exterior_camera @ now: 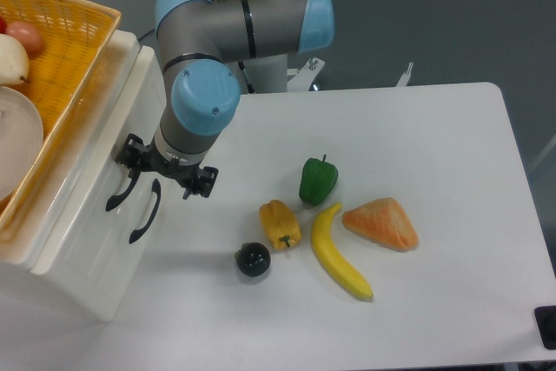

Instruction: Slide open the top white drawer

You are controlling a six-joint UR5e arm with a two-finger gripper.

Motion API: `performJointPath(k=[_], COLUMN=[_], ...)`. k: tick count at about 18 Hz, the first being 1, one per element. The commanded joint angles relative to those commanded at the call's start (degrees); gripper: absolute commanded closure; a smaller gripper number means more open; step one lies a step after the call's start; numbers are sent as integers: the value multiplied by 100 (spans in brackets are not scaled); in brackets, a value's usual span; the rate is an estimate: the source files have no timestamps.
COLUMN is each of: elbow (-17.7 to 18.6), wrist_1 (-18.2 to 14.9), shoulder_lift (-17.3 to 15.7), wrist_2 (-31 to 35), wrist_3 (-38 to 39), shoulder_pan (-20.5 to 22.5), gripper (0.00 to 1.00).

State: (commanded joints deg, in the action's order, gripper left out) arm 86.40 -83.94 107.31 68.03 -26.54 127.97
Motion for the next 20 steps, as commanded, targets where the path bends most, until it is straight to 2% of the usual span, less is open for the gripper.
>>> performJointPath(k=[20], elbow=[-114], wrist_1=[35], shoulder_lift=[114], wrist_2=[18], wrist_3=[-44], shoulder_pan=[105], gripper=[0])
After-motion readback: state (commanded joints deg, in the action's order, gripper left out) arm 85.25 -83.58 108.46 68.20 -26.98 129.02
